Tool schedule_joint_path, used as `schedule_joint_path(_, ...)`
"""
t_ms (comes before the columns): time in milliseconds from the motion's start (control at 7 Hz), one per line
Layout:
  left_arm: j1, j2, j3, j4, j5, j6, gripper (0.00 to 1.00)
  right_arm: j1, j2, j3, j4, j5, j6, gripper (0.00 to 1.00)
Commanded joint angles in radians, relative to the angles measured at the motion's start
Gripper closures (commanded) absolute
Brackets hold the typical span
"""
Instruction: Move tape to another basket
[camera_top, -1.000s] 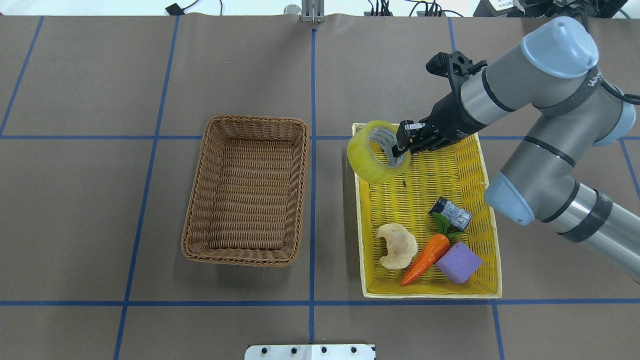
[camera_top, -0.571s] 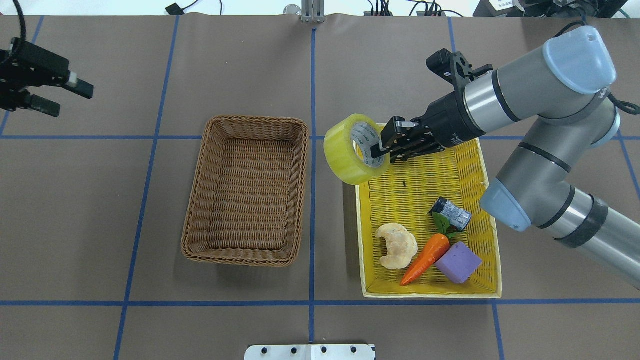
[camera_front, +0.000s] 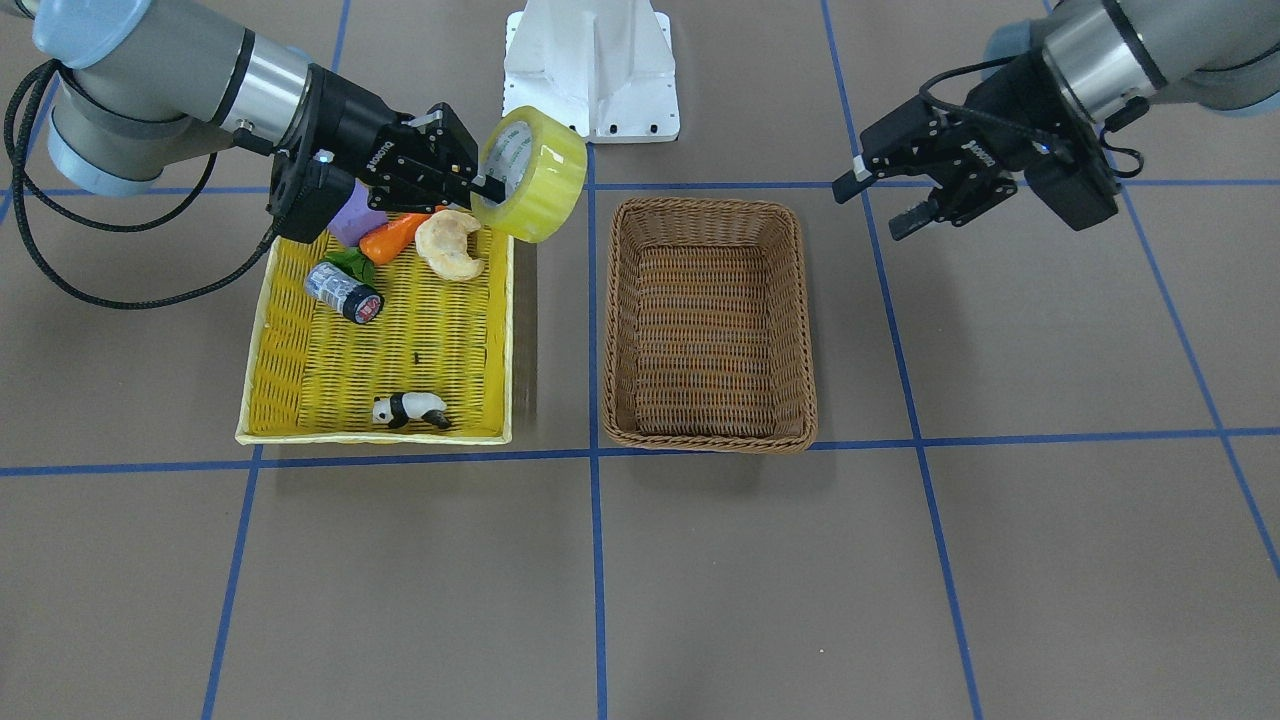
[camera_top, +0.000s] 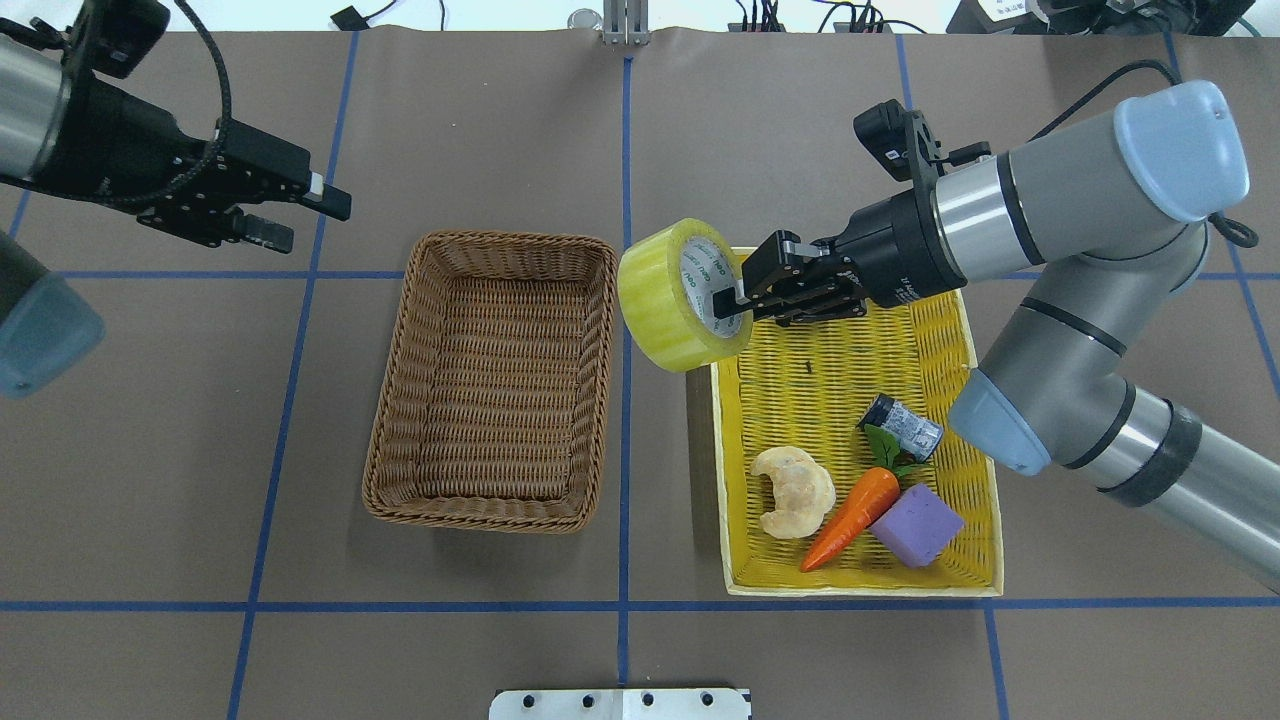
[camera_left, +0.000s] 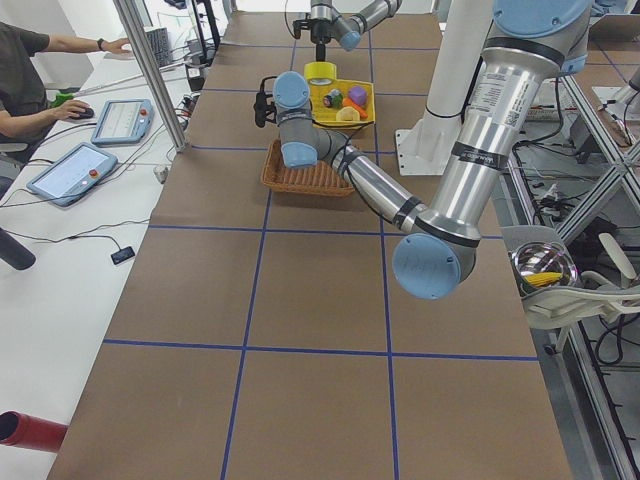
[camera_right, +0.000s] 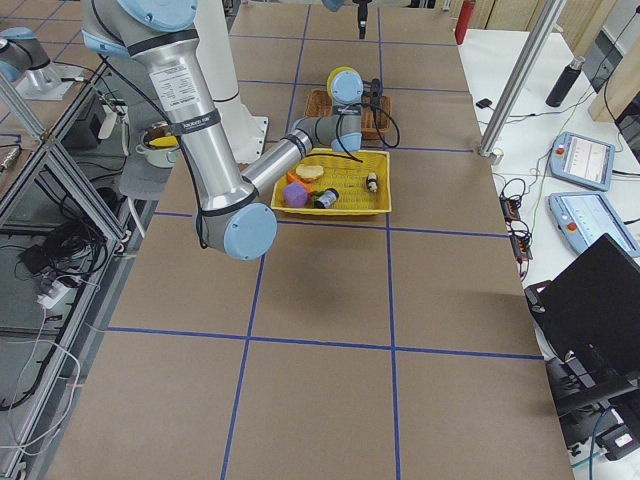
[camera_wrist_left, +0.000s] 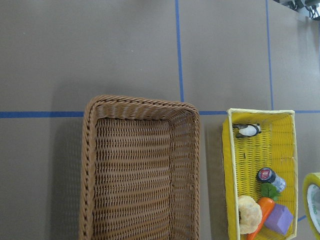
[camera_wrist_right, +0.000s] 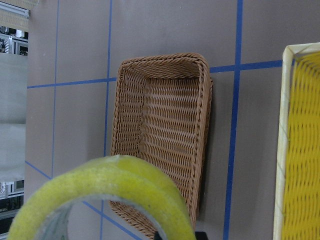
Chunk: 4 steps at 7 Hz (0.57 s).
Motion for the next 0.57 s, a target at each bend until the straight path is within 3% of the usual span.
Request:
schedule_joint_path(0, 0.100, -0.039, 0.093, -0.415, 0.168, -0.430, 0.05, -0.034, 0.004, -0.004, 0.162, -0.096, 0.175, 1.00)
schedule_joint_path(143, 0.160, -0.061, 0.137, -0.604, 0.291, -0.589, 0.05, -0.076, 0.003, -0.006, 0.237, -0.159, 0.250, 1.00)
schedule_joint_path(429, 0.261, -0.065, 0.213, -0.919, 0.472, -0.784, 0.05, -0.116, 0.006, -0.019, 0.354, -0.181, 0.442, 1.00)
